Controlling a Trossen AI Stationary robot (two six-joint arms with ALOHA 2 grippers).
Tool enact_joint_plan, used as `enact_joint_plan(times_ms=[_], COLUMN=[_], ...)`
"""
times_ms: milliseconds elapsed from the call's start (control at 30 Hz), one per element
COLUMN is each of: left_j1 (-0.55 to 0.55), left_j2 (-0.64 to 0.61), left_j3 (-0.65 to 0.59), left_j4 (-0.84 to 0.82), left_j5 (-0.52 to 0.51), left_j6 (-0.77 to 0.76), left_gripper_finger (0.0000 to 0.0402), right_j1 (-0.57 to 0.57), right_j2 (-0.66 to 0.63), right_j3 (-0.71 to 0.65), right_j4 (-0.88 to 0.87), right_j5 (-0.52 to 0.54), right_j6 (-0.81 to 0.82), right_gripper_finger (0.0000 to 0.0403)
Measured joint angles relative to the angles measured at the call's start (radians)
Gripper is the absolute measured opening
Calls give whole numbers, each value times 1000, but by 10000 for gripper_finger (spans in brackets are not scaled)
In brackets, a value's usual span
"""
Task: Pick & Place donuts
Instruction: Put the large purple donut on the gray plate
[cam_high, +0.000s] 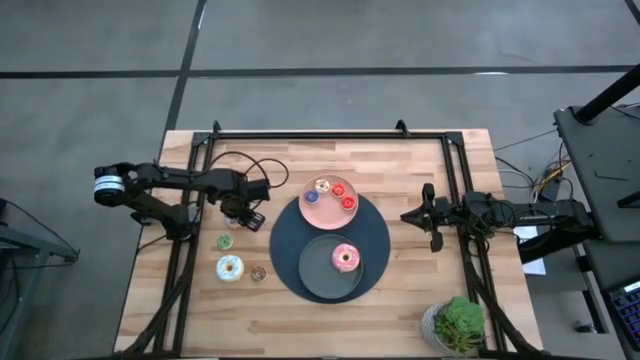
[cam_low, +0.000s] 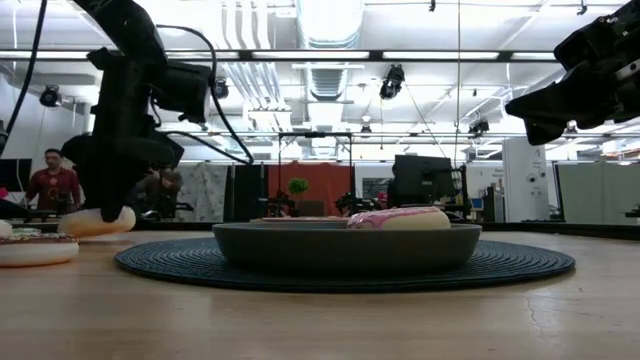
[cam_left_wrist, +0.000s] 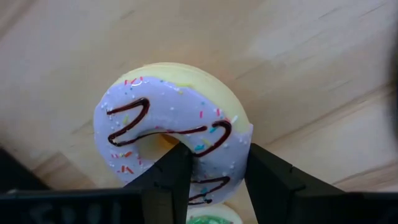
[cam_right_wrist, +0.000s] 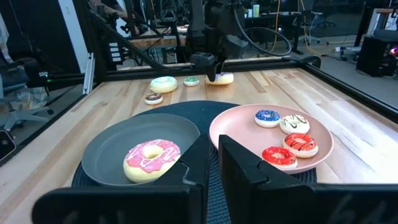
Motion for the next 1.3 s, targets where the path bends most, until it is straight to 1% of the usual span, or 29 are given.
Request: enact_joint_plan(times_ms=[133, 533, 700, 1000, 1300], left_j1=[0, 0, -2, -10, -37], left_j2=[0, 0, 9, 86, 237], left_j3=[31, 104, 153, 312, 515], left_j4=[-36, -45, -49, -60, -97], left_j5=[-15, -14, -12, -7, -7], left_j6=[17, 35, 53, 150, 281], left_gripper_finger=[113, 112, 112, 112, 112], right_j1=[0, 0, 0, 0, 0], right_j2=[0, 0, 0, 0, 0], right_j3=[0, 0, 0, 0, 0], right_j4=[0, 0, 0, 0, 0], right_j5=[0, 0, 0, 0, 0], right_j6=[0, 0, 0, 0, 0], right_gripper_finger=[29, 29, 29, 29, 29])
